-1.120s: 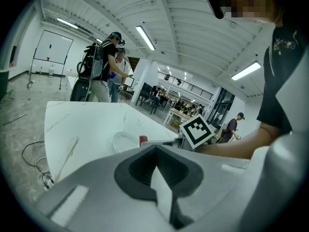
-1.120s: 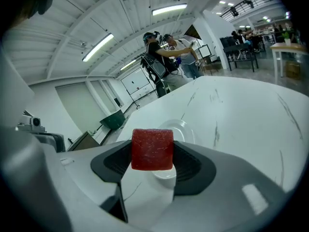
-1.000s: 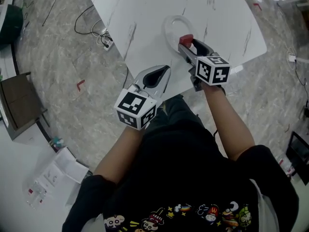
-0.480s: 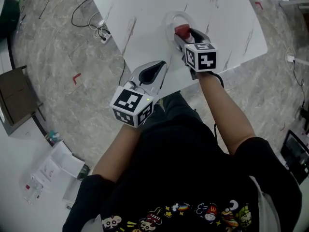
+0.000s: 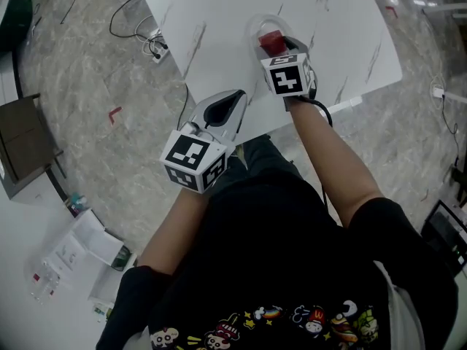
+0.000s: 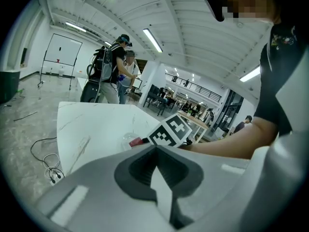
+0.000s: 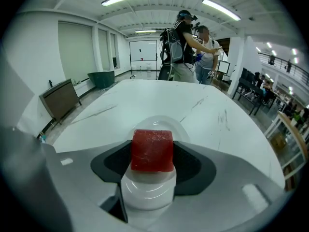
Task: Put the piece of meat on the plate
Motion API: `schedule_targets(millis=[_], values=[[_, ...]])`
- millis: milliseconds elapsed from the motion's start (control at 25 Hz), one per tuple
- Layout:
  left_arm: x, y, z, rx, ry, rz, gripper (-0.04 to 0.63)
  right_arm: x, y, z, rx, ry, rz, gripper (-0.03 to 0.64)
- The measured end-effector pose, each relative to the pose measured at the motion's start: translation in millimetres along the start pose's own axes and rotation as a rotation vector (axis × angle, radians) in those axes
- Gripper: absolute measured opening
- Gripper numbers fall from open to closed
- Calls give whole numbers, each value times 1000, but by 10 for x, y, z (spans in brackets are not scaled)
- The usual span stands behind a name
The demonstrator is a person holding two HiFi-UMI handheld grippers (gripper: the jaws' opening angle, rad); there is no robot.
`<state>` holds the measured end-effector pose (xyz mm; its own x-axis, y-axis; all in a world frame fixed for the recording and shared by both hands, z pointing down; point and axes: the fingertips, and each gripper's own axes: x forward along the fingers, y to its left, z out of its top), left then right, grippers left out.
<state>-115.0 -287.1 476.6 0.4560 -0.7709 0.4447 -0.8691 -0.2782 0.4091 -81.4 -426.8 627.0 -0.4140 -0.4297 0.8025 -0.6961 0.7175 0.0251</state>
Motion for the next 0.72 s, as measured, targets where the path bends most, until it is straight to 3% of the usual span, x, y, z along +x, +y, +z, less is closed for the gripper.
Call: schedule_targets(millis=[480, 720], values=[[-52, -31, -38, -2, -3, 29, 0, 54, -16, -32, 9, -10, 14, 286], [-56, -44, -59, 1, -2, 33, 0, 23, -26, -67, 69, -59, 45, 291]])
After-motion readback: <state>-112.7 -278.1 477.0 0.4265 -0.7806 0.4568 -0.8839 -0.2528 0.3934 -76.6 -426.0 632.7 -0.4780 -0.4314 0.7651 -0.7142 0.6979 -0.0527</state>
